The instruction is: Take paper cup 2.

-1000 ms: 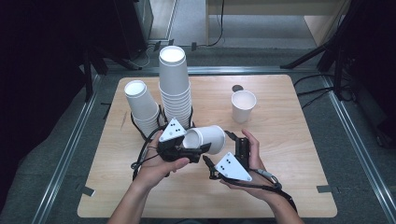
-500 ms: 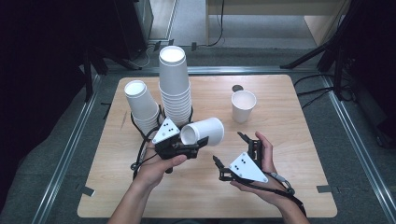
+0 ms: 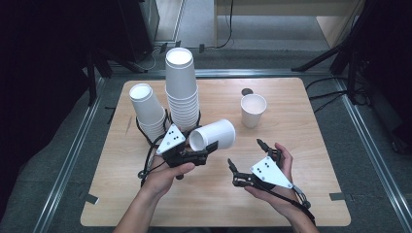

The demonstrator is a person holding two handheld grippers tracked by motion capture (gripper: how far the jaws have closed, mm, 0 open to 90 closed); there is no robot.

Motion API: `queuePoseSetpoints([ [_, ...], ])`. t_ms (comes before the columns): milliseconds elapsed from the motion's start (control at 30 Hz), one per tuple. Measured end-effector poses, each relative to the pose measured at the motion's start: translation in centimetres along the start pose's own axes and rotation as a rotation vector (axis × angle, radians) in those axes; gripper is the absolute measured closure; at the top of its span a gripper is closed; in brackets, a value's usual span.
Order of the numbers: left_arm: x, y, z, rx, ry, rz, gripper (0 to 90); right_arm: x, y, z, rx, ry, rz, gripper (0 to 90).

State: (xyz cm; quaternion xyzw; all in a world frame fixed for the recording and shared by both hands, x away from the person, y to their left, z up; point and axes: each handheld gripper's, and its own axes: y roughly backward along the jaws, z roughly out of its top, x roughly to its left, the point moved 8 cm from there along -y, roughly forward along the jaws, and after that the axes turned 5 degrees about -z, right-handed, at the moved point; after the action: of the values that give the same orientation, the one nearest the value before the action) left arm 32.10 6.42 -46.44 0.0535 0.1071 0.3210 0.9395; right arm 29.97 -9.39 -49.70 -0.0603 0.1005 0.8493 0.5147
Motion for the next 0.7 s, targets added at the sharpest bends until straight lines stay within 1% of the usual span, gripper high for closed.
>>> queuePoseSetpoints([
  [33,0.0,0.0,0.0,-0.010,0.002,-0.004,23.0,-0.3,0.0,0.1,0.000,-0.041,-0.009,0.0],
  [67,0.1,0.1,0.1,-0.027,-0.003,0.003,22.9,-0.4,0.0,0.1,0.001,-0.062,-0.011,0.0],
  [100,0.1,0.1,0.1,-0.027,-0.003,0.003,22.9,-0.4,0.0,0.1,0.001,-0.062,-0.011,0.0],
  [133,0.2,0.1,0.1,-0.043,-0.007,0.006,22.9,-0.6,0.1,0.1,0.004,-0.109,-0.016,0.0],
  [167,0.2,0.1,0.1,-0.043,-0.007,0.006,22.8,-0.6,0.1,0.1,0.004,-0.109,-0.016,0.0],
  [200,0.3,0.0,0.1,-0.049,-0.003,0.006,22.8,-0.6,0.1,0.1,0.006,-0.121,-0.021,0.0],
  [233,0.3,0.0,0.1,-0.054,0.002,0.005,22.7,-0.7,0.1,0.1,0.009,-0.139,-0.025,0.0],
  [300,0.3,0.0,0.1,-0.070,-0.008,0.007,22.7,-0.7,0.1,0.3,0.012,-0.192,-0.031,0.0],
  [333,0.3,-0.1,0.1,-0.075,-0.012,0.008,22.7,-0.8,0.1,0.4,0.010,-0.206,-0.034,0.0],
  [400,0.2,-0.1,0.1,-0.089,-0.029,0.009,22.6,-0.8,0.2,0.7,0.007,-0.254,-0.034,0.0],
  [433,0.2,-0.2,0.1,-0.090,-0.031,0.008,22.6,-0.8,0.2,0.9,0.007,-0.291,-0.036,0.0],
  [500,0.2,-0.3,0.0,-0.094,-0.024,0.010,22.5,-0.9,0.2,1.1,0.005,-0.339,-0.045,0.2],
  [567,0.2,-0.3,0.0,-0.103,-0.027,0.010,22.5,-1.1,0.1,1.2,-0.001,-0.370,-0.067,0.4],
  [600,0.2,-0.3,0.0,-0.108,-0.030,0.010,22.4,-1.1,0.0,1.2,-0.001,-0.399,-0.070,0.4],
  [633,0.2,-0.3,0.0,-0.113,-0.031,0.008,22.4,-1.2,0.0,1.2,0.001,-0.458,-0.067,0.4],
  [667,0.2,-0.3,0.1,-0.120,-0.034,0.008,22.4,-1.2,0.0,1.2,0.001,-0.458,-0.067,0.4],
  [700,0.2,-0.2,0.2,-0.131,-0.032,0.006,22.3,-1.1,0.0,1.2,0.001,-0.485,-0.063,0.4],
])
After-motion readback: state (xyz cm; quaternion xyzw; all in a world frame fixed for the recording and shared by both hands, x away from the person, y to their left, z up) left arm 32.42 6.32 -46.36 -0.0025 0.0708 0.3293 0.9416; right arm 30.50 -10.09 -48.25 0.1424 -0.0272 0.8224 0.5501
